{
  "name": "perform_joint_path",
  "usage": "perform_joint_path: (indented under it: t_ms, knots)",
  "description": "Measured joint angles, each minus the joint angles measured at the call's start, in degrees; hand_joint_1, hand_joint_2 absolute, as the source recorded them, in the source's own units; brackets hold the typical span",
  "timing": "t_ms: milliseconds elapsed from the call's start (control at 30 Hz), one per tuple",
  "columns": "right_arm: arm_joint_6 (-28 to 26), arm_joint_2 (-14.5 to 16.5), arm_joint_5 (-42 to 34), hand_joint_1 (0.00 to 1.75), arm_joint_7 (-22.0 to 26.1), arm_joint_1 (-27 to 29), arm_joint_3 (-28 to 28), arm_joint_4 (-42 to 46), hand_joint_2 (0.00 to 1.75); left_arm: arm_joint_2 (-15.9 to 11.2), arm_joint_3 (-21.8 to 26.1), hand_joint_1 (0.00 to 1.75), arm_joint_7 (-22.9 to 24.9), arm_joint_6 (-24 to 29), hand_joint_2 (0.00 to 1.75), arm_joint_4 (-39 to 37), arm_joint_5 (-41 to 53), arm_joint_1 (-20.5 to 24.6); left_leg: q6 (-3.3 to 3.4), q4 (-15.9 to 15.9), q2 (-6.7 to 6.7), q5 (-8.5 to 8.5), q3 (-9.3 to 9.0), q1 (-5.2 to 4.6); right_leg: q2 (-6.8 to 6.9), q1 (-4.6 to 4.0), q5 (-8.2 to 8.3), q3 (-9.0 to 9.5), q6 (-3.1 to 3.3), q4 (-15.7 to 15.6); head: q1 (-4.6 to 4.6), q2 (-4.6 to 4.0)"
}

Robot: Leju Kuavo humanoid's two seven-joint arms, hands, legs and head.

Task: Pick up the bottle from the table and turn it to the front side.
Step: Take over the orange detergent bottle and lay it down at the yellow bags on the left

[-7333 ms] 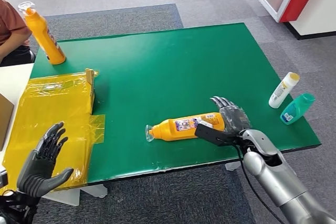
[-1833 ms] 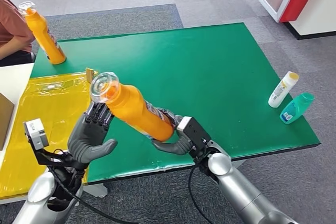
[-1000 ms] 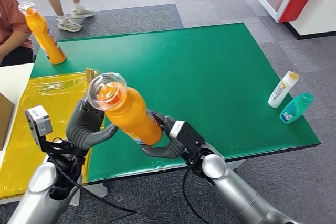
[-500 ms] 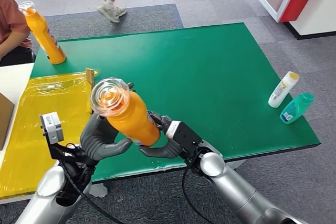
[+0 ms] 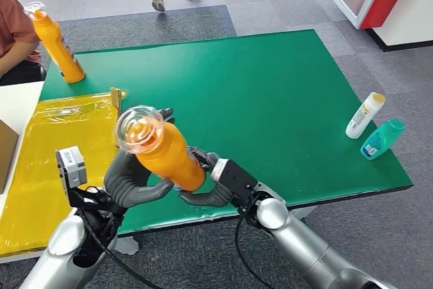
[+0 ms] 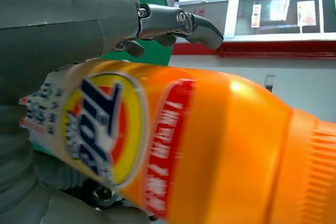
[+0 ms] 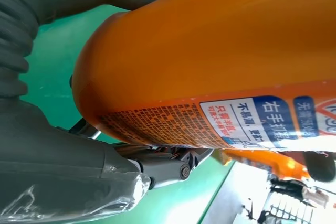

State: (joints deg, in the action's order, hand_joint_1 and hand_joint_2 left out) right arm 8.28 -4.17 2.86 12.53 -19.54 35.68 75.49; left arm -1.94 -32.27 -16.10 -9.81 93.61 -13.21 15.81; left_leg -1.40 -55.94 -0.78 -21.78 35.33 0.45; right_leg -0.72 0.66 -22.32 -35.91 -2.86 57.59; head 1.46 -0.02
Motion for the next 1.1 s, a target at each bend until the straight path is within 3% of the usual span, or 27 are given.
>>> perform_joint_path:
  t_ms: [167, 300, 800, 933, 1100]
  knots:
    - [-0.95, 0.0, 2.35, 1.75, -1.15, -0.1, 1.25, -0.85, 1.75, 0.02, -0.02, 0.07, 0.24, 1.45, 1.75, 0.0, 2.12, 0.28, 0.0, 0.0, 0.0, 0.0, 0.0, 0.0, 0.0, 0.0, 0.0, 0.0, 0.0, 0.0, 0.01, 0.0]
    - [-2.02, 0.0, 3.78, 1.75, -1.86, -0.5, 1.69, -1.9, 1.75, 0.02, -0.02, 1.75, 0.35, 2.4, 1.75, 0.02, 4.13, 0.5, 0.0, 0.0, 0.0, 0.0, 0.0, 0.0, 0.0, 0.0, 0.0, 0.0, 0.0, 0.0, 0.01, 0.0]
    - [-2.81, 0.02, 5.53, 1.75, -2.04, -0.93, 2.4, -2.86, 1.75, -0.05, -0.07, 1.75, 0.56, 3.46, 1.75, 0.02, 6.34, 0.56, 0.0, 0.0, 0.0, 0.0, 0.0, 0.0, 0.0, 0.0, 0.0, 0.0, 0.0, 0.0, 0.01, 0.0]
    - [-2.91, 0.02, 5.55, 1.66, -2.04, -0.93, 2.4, -2.84, 1.75, -0.1, -0.06, 1.75, 0.56, 3.45, 1.75, 0.02, 5.81, 0.55, 0.0, 0.0, 0.0, 0.0, 0.0, 0.0, 0.0, 0.0, 0.0, 0.0, 0.0, 0.0, 0.01, 0.0]
    - [-3.02, 0.02, 5.56, 1.71, -2.04, -0.93, 2.39, -2.85, 1.75, -0.16, -0.06, 1.75, 0.56, 3.4, 1.75, 0.02, 5.23, 0.54, 0.0, 0.0, 0.0, 0.0, 0.0, 0.0, 0.0, 0.0, 0.0, 0.0, 0.0, 0.0, 0.01, 0.0]
